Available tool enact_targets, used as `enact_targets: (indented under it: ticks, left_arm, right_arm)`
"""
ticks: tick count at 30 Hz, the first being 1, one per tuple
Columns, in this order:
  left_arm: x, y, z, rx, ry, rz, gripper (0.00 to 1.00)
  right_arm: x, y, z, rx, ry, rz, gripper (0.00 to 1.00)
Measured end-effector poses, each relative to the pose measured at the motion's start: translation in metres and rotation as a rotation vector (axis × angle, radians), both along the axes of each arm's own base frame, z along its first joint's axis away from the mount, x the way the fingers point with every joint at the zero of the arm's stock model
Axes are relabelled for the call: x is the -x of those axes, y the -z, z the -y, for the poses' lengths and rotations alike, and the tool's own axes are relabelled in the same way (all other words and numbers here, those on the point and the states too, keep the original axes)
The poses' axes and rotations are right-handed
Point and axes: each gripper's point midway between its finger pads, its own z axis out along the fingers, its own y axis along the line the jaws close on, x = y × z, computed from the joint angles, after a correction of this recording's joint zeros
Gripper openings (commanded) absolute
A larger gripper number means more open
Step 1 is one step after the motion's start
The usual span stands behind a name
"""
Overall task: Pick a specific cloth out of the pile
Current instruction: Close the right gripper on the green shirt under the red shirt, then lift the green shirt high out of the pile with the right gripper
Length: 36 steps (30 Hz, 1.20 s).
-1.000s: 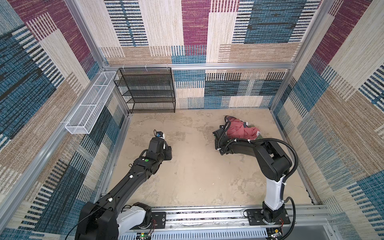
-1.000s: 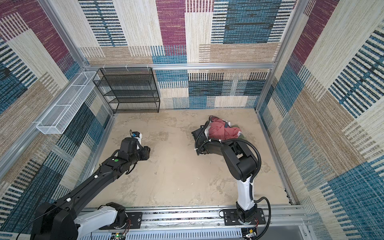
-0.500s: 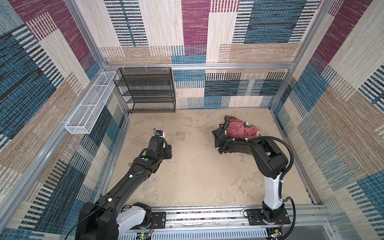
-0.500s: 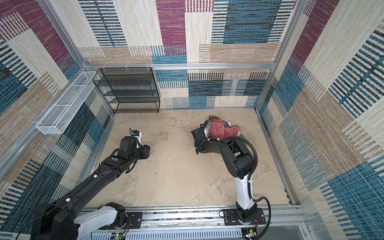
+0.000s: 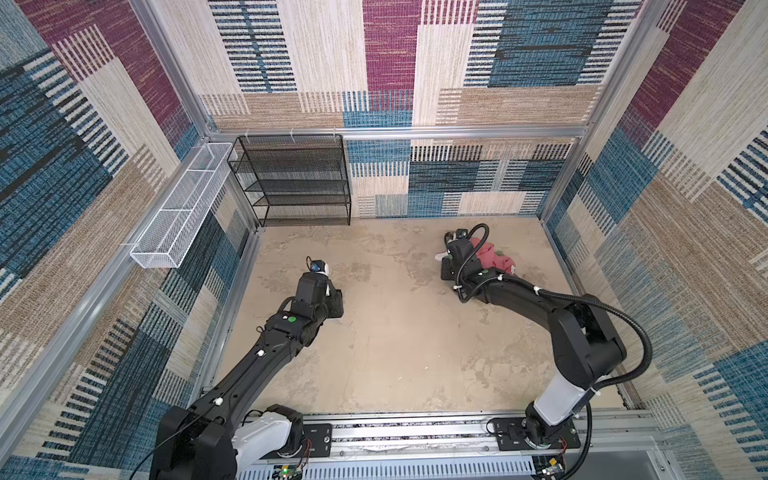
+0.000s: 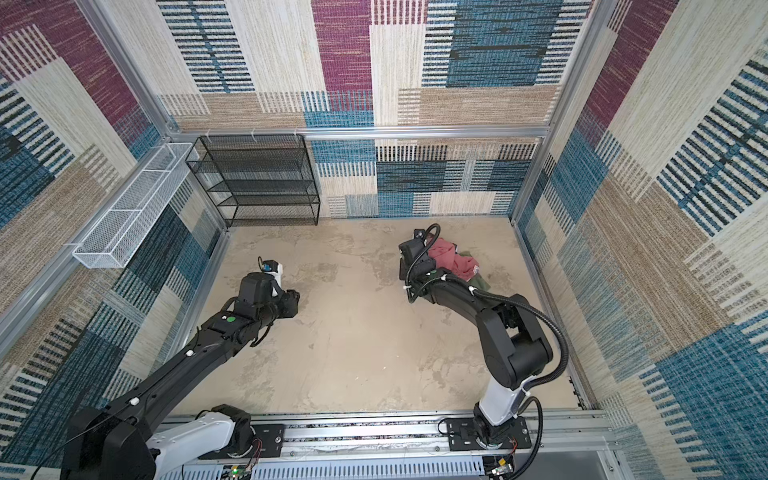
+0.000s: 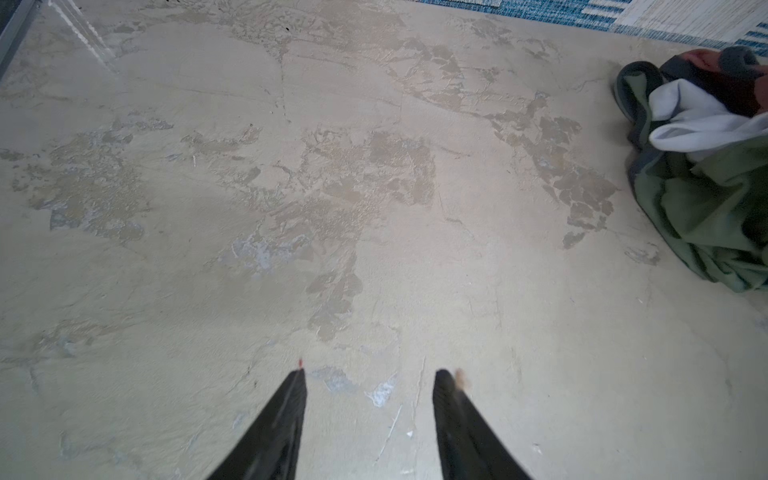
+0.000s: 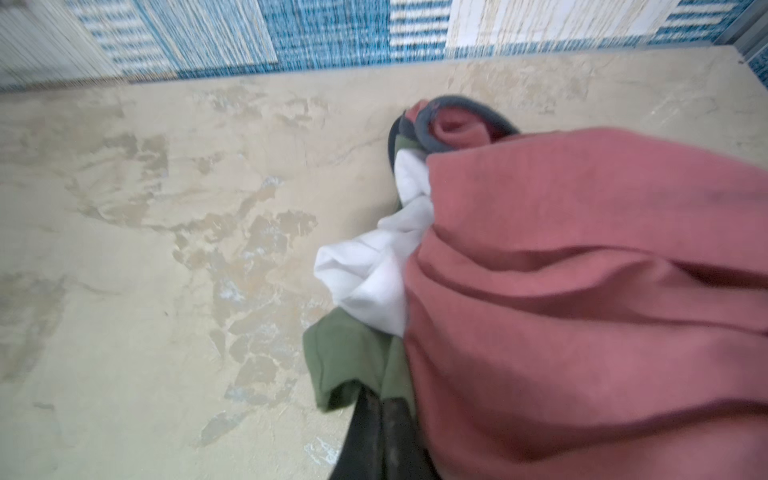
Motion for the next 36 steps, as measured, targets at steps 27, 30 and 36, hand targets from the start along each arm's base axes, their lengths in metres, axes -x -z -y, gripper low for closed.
enact_targets:
  ticks: [27,30,36]
  left_arm:
    - [-0.003,-0.026,0.006,0.05,0.005,0.041,0.52]
    - [-0.003,-0.026,0.006,0.052,0.006,0.043,0.51]
    - [-0.001,-0.025,0.01,0.081,0.015,0.03,0.51]
  right_arm:
    - [0.006,-0.164,0.028,-0.157,-0.061,0.27,0.0]
    - [0.007,-0.174,0.03,-0.166,-0.069,0.286,0.0]
    - [0.007,-0.187,0.035,-0.179,-0.07,0.298,0.0]
